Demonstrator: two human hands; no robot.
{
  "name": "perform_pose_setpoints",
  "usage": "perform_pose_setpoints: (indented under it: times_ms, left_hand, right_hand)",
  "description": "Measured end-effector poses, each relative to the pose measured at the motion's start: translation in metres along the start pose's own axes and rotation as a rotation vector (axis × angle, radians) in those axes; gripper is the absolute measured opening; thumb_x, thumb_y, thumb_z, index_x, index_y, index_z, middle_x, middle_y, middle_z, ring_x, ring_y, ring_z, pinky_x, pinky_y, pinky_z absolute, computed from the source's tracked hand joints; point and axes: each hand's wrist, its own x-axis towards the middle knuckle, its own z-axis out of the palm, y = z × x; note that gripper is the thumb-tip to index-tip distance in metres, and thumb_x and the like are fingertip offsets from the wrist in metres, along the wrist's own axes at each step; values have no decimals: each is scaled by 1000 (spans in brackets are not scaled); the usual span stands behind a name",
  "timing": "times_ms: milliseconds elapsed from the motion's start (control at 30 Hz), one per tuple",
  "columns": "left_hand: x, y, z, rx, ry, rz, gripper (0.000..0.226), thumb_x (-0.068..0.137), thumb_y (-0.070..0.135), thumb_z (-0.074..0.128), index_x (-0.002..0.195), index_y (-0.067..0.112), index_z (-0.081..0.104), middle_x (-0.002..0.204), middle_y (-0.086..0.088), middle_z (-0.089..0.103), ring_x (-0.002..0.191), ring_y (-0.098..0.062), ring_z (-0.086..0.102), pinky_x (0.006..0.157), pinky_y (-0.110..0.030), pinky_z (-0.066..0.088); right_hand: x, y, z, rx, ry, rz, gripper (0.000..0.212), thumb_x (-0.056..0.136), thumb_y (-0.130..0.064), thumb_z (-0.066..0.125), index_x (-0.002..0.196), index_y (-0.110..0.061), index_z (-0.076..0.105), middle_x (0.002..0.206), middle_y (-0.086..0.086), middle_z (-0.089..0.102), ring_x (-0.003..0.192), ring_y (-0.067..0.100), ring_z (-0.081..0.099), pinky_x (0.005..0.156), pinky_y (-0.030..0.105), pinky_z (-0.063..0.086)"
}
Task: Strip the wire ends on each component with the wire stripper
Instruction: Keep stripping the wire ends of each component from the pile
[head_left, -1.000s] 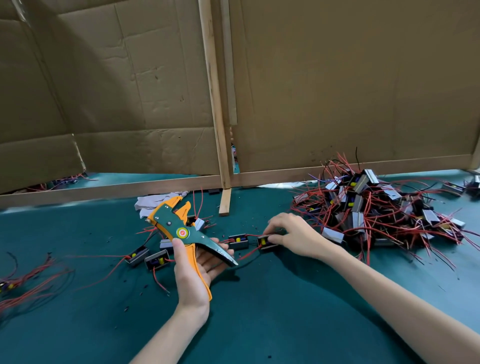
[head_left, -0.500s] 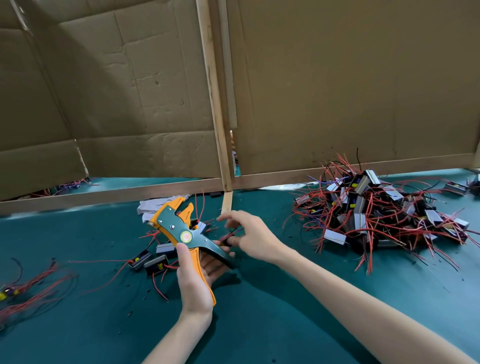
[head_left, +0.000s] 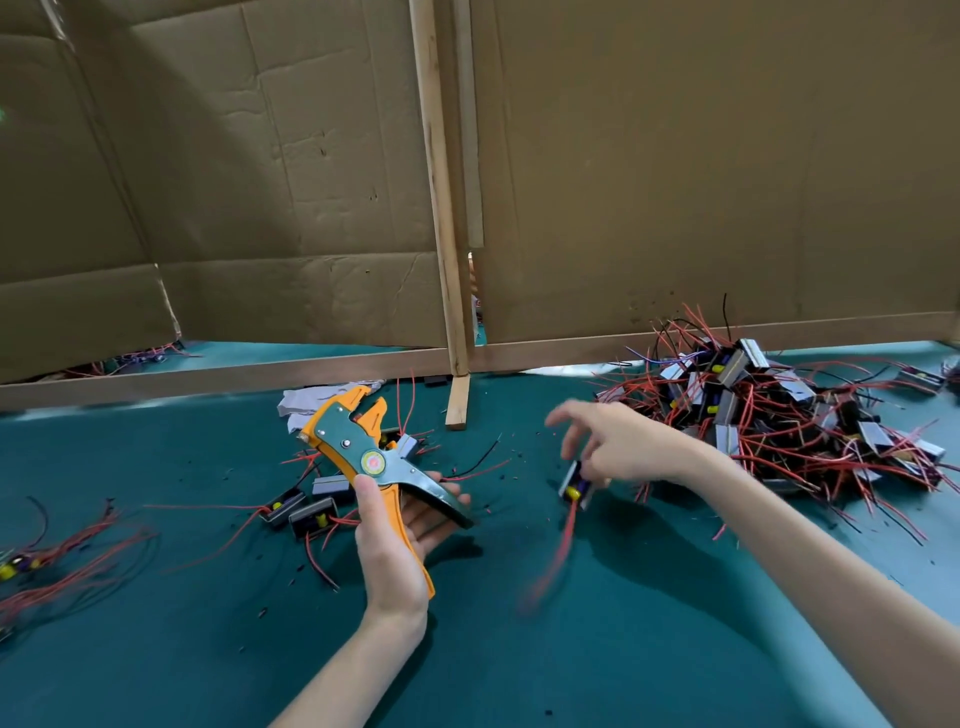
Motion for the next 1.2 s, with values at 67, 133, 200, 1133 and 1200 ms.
perform_pose_setpoints:
  times_ms: [67,133,200,1133,1200]
  left_hand:
    - [0,-1,0,5,-6,6,83,76,72,32,98,-2,62,89,-23,70,85,-38,69,68,-37,59]
    - [1,-2,-1,3,-13,4,83,77,71,31,99,-3,61,89,-25,69,85,-38,69,70,-39,59]
    - [2,-2,-1,0,-15,-5,82,78,70,30,99,-3,61,89,-25,68,84,-37,70,71,-39,59]
    - [-14,10,2,114,-415,-273,81,78,67,30,93,-3,67,88,-28,67,81,-41,68,69,-40,58]
    - [-15,10,2,115,-450,-315,81,78,67,30,94,-3,67,89,-30,66,83,-42,68,71,-41,58]
  right_hand:
    - [-8,4,1,-27,-180,-23,55,78,10,56,128,-12,53,96,-4,69,85,23,68,76,29,56]
    - [-13,5,11,-30,-189,-107,46,80,9,59,122,-11,61,101,0,72,86,13,65,83,22,51]
    - [-17,6,26,-38,-51,-205,42,82,7,60,117,-13,66,112,-4,69,98,2,57,93,14,42]
    - [-43,-6,43,947,254,-39,22,100,-3,45,89,-8,63,81,4,76,84,12,69,81,21,51]
    - [-45,-10,43,993,275,-39,21,99,1,44,87,-7,61,73,3,73,77,15,67,78,24,53]
